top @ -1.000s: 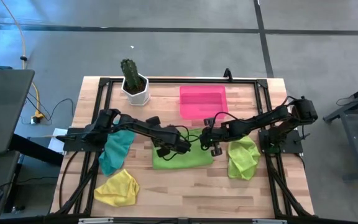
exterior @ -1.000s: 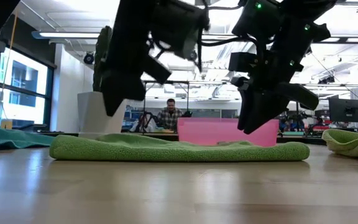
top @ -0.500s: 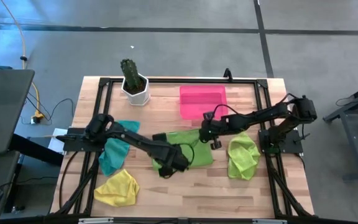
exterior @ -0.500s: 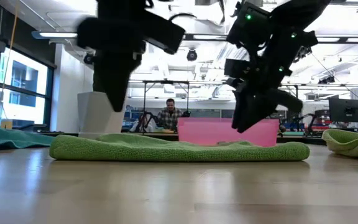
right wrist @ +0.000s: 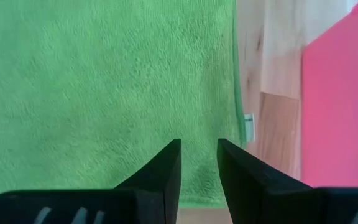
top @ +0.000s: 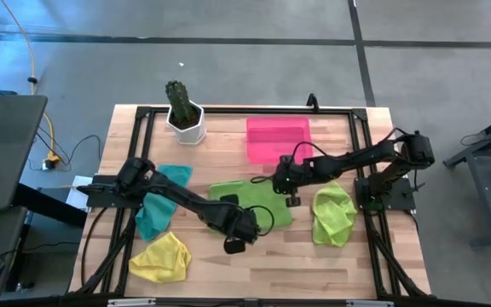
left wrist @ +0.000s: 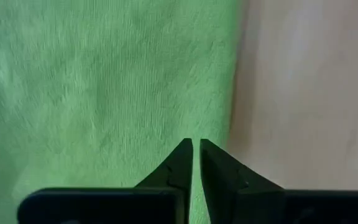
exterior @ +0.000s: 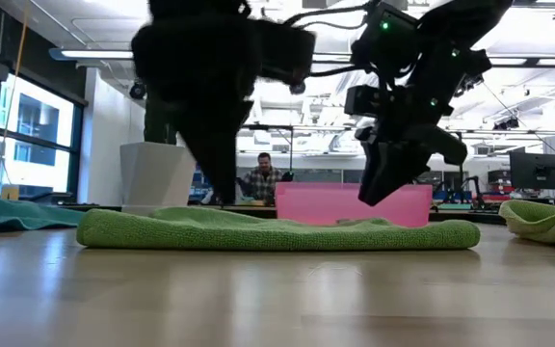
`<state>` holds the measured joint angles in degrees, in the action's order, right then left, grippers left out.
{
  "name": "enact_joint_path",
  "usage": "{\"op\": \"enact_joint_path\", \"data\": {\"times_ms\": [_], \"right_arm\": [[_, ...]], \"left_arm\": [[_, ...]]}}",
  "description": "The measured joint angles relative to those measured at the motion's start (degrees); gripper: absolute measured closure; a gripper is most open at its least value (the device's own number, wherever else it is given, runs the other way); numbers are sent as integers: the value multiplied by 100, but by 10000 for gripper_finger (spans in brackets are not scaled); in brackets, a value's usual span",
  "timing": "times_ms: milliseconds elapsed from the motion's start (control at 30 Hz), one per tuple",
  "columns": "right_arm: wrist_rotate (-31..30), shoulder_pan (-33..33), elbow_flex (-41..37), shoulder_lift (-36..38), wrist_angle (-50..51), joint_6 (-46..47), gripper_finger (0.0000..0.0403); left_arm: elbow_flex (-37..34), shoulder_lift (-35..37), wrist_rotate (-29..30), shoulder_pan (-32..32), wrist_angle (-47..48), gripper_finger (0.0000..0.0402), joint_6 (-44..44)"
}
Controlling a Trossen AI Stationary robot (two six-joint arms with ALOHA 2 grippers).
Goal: Roll microfiber towels into tight, uniform cylinder then place into a basket
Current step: Roll the green microfiber cloth
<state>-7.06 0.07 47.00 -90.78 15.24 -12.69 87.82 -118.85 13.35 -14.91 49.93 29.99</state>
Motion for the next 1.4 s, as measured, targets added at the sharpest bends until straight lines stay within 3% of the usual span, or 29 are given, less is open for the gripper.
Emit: {"op": "enact_joint_path", "data": {"times_ms": [233,600,867,1067,1200,1400], "right_arm": [[-293,149,-4,-12,-103,679,307],[-648,233,-7,-452,-237,706,307],[-726,205,23,-932,-355,780,307],[-724,491,17,-898,-302,1216,307],[-672,823,15,-901,-261,1607,307],[-633,1515,7,-909,-329,2466,307]], "left_arm": [[-624,-2,576,-74,-280,400,971],[-996,31,526,-101,-662,401,1109],[-1000,20,266,-34,-596,401,854],[-1004,13,267,-37,-167,401,730],[-1012,2,560,-21,253,401,382],[-1046,-43,1411,-3,582,401,-852]]}}
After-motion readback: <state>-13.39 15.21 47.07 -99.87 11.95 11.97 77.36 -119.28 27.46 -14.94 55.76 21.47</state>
